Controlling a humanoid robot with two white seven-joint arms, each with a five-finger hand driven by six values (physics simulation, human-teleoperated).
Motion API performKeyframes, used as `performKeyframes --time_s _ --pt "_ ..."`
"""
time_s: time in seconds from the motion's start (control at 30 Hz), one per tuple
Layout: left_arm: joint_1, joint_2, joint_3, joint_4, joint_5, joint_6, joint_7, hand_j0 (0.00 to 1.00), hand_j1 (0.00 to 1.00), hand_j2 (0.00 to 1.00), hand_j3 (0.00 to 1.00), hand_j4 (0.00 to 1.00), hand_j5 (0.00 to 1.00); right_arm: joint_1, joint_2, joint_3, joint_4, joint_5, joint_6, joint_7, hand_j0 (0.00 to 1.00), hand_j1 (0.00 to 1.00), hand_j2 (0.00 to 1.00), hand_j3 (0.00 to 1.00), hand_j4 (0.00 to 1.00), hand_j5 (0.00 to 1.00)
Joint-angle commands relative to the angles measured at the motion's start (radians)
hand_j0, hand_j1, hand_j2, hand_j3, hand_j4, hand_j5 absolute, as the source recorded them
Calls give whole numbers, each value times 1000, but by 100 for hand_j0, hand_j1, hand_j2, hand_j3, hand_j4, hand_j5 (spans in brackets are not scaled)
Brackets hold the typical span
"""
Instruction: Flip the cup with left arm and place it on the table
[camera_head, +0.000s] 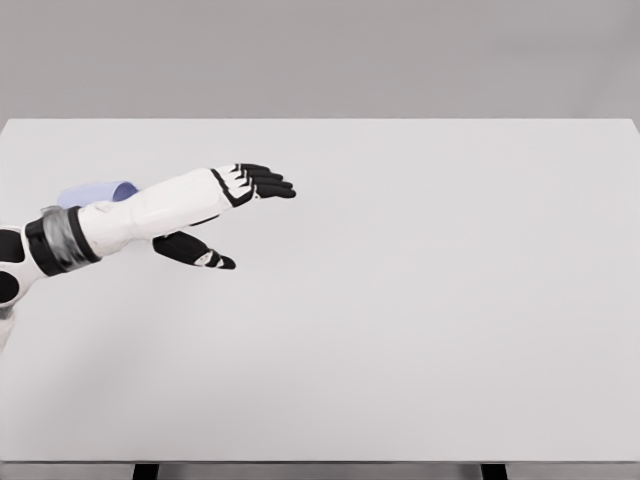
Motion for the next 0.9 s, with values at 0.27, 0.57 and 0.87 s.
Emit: performKeyframes --time_s 0.27,0.57,0.87 --pt "-8 17 190 116 -139 5 -43 100 100 100 100 100 100 0 0 -1 5 -1 1 0 100 100 100 100 100 100" --pt "-393 346 -325 238 145 388 80 100 100 100 100 100 100 2 0 -1 5 -1 1 0 100 100 100 100 100 100" --pt "-569 428 -568 204 306 646 -43 100 100 100 100 100 100 2 0 -1 5 -1 1 0 100 100 100 100 100 100"
